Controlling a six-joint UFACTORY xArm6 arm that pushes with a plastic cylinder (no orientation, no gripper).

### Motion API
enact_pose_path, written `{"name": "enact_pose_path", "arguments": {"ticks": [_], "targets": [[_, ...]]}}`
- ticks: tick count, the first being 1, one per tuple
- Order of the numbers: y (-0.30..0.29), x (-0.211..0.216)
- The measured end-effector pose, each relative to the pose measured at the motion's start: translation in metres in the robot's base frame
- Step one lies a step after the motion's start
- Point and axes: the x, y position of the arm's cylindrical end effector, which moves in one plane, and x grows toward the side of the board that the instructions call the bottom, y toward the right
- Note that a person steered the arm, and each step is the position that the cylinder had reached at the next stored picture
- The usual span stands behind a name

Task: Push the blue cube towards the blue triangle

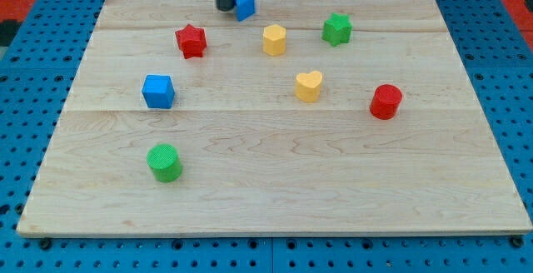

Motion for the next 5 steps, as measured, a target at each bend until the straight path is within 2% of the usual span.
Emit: {"name": "enact_pose_path", "arguments": {"ticks": [1,2,3,4,5], "targets": [[0.033,0.004],[0.031,0.022],[-0.037,0.071],[-0.003,0.139],[-0.002,0.220]]}}
